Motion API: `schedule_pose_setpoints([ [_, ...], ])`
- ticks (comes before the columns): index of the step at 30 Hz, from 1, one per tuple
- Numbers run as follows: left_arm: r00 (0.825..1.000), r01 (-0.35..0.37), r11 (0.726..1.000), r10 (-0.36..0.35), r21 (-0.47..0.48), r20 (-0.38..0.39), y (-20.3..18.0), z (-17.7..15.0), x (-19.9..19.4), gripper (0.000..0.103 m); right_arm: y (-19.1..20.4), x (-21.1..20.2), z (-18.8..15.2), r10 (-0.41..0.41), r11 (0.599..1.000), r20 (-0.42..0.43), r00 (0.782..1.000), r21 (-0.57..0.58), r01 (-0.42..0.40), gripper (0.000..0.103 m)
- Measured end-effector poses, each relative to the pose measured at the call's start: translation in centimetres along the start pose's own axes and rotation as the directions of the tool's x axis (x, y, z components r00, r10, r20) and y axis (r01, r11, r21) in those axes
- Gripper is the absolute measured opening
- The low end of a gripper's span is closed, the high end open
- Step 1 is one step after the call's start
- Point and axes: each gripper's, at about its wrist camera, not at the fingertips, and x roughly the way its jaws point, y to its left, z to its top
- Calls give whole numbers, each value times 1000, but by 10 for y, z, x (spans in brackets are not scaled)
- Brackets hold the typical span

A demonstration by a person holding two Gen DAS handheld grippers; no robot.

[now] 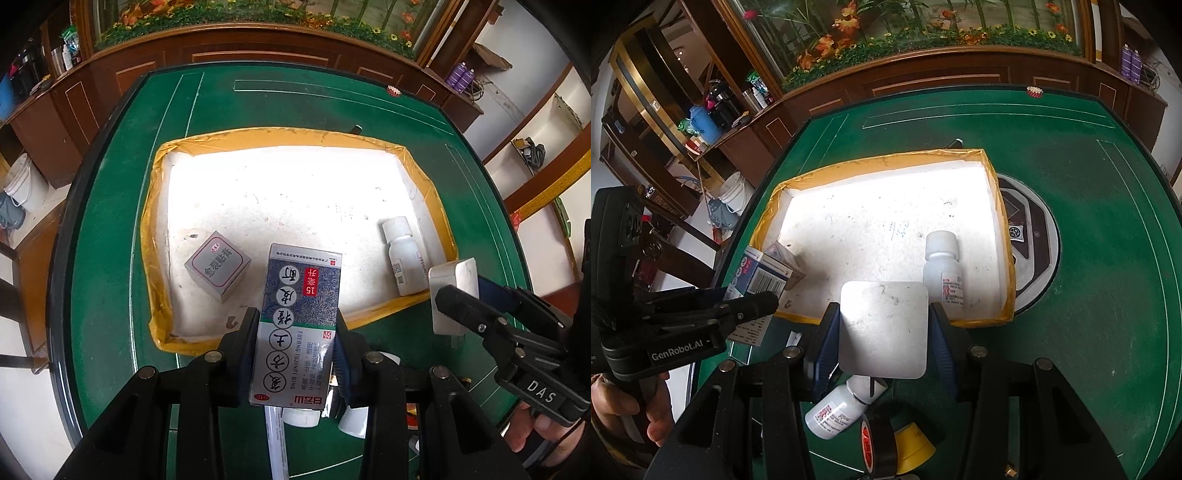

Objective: Organize rigid objects
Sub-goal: 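Lift and carry the medicine box and charger toward the tray with both tools, then lower the medicine box and charger into the tray and open both tools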

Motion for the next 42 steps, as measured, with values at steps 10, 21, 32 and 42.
schedule_pose_setpoints([
  [10, 999, 18, 1000, -17, 11, -29, -5, 14, 23, 38, -1, 3, 11, -21, 1000, 5, 1000, 7, 21, 46],
  [21, 999, -21, 999, 23, 45, -42, -1, 19, 45, 35, 0, 6, 11, -41, 999, -6, 999, 15, 41, 46],
  [32, 998, -47, 999, 47, -8, -36, 39, 19, 43, 35, 15, 23, 16, -24, 1000, -31, 999, -4, 24, 46],
  [42, 999, -44, 999, 44, -10, -29, 44, 16, 43, 35, 32, 66, 20, -11, 998, -101, 995, -65, 4, 46],
])
